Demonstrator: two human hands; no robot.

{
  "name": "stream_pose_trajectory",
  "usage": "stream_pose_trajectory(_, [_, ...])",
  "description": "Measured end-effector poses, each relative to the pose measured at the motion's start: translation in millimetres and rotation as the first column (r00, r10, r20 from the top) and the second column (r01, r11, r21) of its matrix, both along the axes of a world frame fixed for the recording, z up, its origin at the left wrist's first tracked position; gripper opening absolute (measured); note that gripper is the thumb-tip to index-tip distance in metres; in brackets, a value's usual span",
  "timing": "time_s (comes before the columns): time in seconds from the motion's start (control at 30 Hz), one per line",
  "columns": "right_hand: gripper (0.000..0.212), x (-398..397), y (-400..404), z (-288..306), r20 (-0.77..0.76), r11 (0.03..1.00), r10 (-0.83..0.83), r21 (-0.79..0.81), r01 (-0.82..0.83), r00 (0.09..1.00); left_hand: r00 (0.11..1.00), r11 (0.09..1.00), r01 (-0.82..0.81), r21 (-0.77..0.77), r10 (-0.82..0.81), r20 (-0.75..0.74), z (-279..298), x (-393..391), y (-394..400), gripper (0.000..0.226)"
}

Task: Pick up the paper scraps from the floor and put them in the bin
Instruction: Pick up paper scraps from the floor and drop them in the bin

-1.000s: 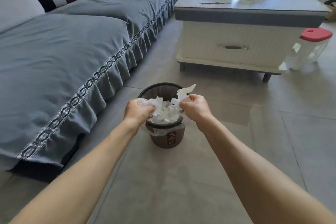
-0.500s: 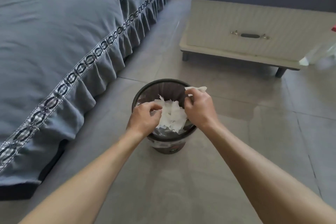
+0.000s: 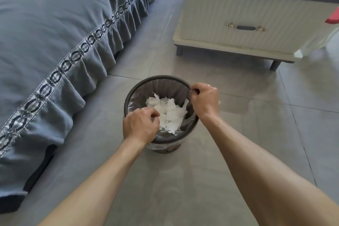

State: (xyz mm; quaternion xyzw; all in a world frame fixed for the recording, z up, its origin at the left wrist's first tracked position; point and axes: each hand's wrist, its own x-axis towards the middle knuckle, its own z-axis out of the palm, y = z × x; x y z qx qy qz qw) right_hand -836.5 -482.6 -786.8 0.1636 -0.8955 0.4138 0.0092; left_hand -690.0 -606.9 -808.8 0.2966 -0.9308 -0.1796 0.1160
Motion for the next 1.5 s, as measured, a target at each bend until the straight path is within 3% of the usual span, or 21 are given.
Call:
stream_pose_trajectory(0.2, [0.027, 7, 17, -9, 0.219, 0.979, -0.013, -0.194, 0.057, 0.976, 0.984, 0.996, 0.078, 0.036, -0.071, -0.163, 7, 1, 7, 0.012])
stream_pose_trajectory(0.33, [0.034, 1, 33, 1, 0.392, 0.983, 0.176, -0.121, -0.14, 0.903, 0.985, 0.991, 0.101, 0.085, -0.087, -0.151, 13, 3, 6, 0.017])
stream_pose_trajectory(0.5, [0.026, 0, 66, 29, 0.413, 0.997, 0.046, 0.039, -0.068, 0.91, 0.988, 0.947, 0.147, 0.287, -0.155, 0.004, 60, -18, 21, 0.017])
stream_pose_trajectory(0.63, [0.015, -21, 83, 11, 0.408, 0.982, 0.029, 0.157, -0.102, 0.912, 0.978, 0.949, 0.207, 0.236, -0.208, -0.022, 73, -52, 41, 0.016])
stream_pose_trajectory(0.77, [0.021, -67, 105, -40, 0.335, 0.976, 0.011, 0.2, -0.082, 0.942, 0.939, 0.943, 0.321, 0.092, -0.329, 0.101, 43, -122, 72, 0.017])
stream_pose_trajectory(0.9, [0.025, -115, 134, -95, 0.329, 0.972, -0.006, 0.223, -0.072, 0.944, 0.882, 0.929, 0.35, -0.124, -0.281, 0.378, 5, -195, 103, 0.022])
stream_pose_trajectory(1.03, [0.034, -155, 147, -148, 0.338, 0.951, 0.011, 0.289, -0.115, 0.941, 0.791, 0.938, 0.345, 0.026, -0.305, 0.53, -40, -240, 117, 0.025])
stream_pose_trajectory(1.17, [0.049, -184, 130, -189, 0.287, 0.92, 0.107, 0.334, -0.204, 0.952, 0.798, 0.956, 0.254, 0.148, -0.293, 0.527, -85, -262, 118, 0.026])
stream_pose_trajectory(1.3, [0.064, -197, 108, -216, 0.353, 0.801, 0.228, 0.461, -0.381, 0.907, 0.759, 0.957, 0.213, 0.195, -0.288, 0.584, -113, -266, 113, 0.027])
stream_pose_trajectory(1.4, [0.052, -194, 104, -227, 0.287, 0.757, 0.264, 0.531, -0.382, 0.921, 0.76, 0.962, 0.175, 0.208, -0.267, 0.592, -121, -270, 106, 0.026])
stream_pose_trajectory(1.5, [0.031, -181, 108, -232, 0.322, 0.847, 0.234, 0.396, -0.356, 0.917, 0.772, 0.966, 0.122, 0.227, -0.236, 0.59, -124, -271, 105, 0.024])
